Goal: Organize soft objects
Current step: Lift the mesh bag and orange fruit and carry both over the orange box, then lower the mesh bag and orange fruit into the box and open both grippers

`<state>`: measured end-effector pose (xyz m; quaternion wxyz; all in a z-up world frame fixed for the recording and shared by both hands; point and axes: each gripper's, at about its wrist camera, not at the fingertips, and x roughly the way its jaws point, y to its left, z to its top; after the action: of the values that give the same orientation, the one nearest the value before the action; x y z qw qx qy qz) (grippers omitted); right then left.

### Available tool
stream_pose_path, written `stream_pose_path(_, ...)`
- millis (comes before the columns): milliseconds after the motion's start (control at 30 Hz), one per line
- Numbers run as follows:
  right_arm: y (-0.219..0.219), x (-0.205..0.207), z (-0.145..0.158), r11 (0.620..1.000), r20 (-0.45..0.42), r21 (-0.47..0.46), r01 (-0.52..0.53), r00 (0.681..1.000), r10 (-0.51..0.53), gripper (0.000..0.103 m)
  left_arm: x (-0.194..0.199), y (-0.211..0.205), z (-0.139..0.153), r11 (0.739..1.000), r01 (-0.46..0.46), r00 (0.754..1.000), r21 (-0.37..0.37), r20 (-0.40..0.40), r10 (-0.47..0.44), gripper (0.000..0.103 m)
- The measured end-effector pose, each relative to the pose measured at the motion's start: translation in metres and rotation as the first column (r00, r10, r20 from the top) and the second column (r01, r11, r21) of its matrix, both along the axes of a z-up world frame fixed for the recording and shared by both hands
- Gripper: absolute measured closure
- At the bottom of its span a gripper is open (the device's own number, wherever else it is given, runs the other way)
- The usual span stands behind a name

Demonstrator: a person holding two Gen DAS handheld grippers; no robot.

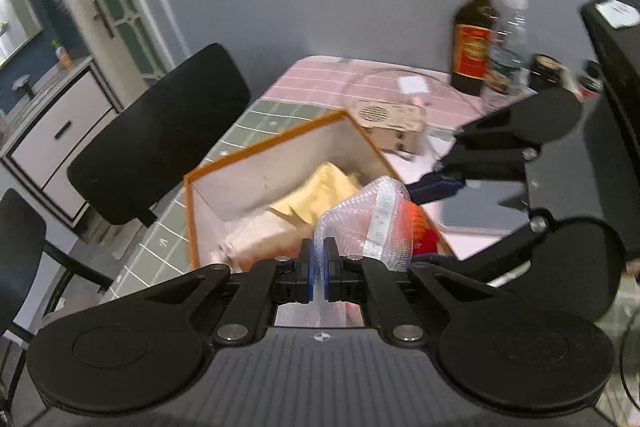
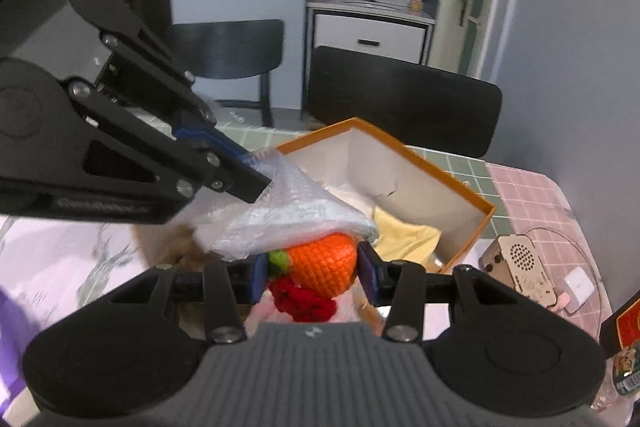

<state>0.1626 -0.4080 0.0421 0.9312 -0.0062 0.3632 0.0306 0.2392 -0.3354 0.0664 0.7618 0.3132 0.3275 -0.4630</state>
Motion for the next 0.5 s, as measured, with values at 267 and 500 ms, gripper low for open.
stream_pose_path(267, -0.023, 0.045, -0.015, 0.997, -0.023, 0.028, 0.073, 0.997, -0.072, 0.058, 0.042, -0.025, -0.016, 0.997, -0.082, 0.997, 0.008, 0.013, 0.082, 0.099)
stream_pose_path(500, -0.041, 0.067, -0.033, 0.989, -0.040, 0.045, 0.140, 0.990, -0.139, 0.057, 0.058, -0.050, -0.031, 0.991, -0.129, 0.989, -0.031, 0.067, 0.131, 0.093)
